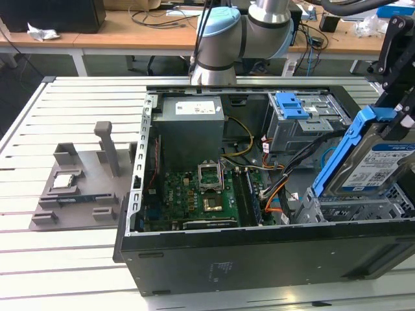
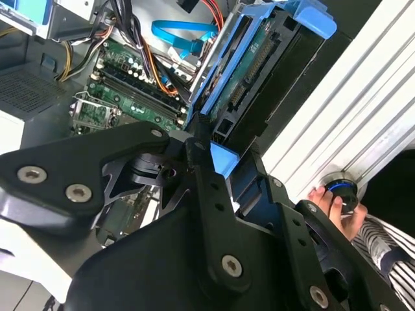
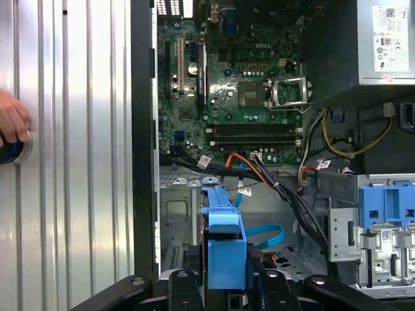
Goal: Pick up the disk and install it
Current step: 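Insert the disk into the insertion slot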
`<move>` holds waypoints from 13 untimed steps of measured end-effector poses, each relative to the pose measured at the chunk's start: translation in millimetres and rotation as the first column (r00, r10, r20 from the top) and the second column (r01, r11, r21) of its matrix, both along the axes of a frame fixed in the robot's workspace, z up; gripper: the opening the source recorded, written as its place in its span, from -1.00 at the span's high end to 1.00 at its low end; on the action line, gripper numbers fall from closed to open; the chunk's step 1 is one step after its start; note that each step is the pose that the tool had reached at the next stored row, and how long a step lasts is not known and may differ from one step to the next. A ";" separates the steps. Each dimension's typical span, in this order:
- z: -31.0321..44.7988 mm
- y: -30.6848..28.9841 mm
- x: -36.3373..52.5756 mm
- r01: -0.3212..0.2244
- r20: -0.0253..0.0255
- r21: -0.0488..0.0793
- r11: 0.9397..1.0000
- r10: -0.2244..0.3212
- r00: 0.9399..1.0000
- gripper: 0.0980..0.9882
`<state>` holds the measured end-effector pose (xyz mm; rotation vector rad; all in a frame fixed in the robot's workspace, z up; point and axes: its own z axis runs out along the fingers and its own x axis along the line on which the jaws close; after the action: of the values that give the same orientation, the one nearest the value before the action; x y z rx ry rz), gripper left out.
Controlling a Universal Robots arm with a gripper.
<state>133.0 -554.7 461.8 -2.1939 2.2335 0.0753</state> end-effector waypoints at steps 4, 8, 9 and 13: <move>-10.0 0.0 0.0 0.000 -0.001 0.000 1.000 0.000 1.000 0.40; -12.2 0.0 0.0 0.000 -0.001 0.000 1.000 0.000 1.000 0.40; -12.8 0.0 0.0 0.000 -0.001 0.000 1.000 0.000 1.000 0.40; -14.0 0.0 0.0 0.000 -0.001 0.000 1.000 0.000 1.000 0.40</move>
<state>133.0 -554.7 447.8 -2.1943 2.2339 0.0763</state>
